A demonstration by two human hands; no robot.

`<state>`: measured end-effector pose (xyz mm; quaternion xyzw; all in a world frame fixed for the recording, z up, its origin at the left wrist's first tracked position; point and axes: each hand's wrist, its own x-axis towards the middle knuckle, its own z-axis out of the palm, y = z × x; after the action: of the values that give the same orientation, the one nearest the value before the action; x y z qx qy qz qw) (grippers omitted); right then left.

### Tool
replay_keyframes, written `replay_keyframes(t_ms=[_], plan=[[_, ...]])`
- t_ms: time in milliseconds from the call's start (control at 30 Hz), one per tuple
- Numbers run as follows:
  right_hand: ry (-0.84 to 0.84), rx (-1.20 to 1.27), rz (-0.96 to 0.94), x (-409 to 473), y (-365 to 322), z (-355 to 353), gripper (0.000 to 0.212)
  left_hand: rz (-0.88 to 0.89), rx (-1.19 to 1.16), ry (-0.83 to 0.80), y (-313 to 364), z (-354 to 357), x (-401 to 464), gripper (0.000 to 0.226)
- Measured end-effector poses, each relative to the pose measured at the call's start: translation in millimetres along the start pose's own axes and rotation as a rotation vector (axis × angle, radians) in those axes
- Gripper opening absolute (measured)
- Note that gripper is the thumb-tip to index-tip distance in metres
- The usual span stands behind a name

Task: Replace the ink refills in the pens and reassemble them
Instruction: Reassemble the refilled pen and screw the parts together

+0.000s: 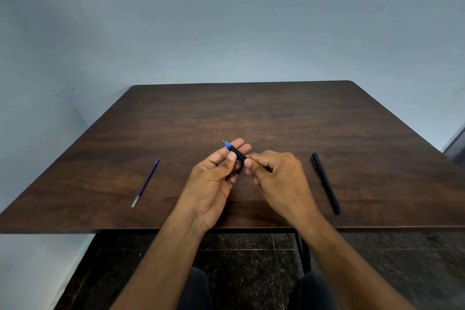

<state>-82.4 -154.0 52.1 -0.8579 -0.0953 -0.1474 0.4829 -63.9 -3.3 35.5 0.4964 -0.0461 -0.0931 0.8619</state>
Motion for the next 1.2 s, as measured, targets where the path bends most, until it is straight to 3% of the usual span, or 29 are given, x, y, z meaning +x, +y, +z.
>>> replay_keyframes(t_ms=[367,533,733,867,1100,1200], plan=[[-0.016,0.071,0.055,2.7,3.0,1.1,0.028,0.027,-0.024,0.205,1.2,8.6,3.8,0.018],[-0.018,0.096,0.055,2.9,1.2,0.6,0.022,0.032,0.017,0.298,2.7,13.1,4.3,0.023],[-0.023,0.089,0.073,2.9,0.9,0.4,0.019,0.033,0.066,0.111,6.4,12.8,0.9,0.035],[-0.014,0.099,0.09,3.1,3.5,-0.6,0.022,0.064,0.111,0.024,8.8,5.4,-1.5,0.031],[-0.027,0.153,0.097,2.7,2.9,3.2,0.014,0.068,0.149,0.248,6.9,5.7,2.0,0.017],[-0.038,0.162,0.093,2.3,3.6,3.5,0.012,0.047,0.13,0.278,7.3,6.7,3.8,0.021]])
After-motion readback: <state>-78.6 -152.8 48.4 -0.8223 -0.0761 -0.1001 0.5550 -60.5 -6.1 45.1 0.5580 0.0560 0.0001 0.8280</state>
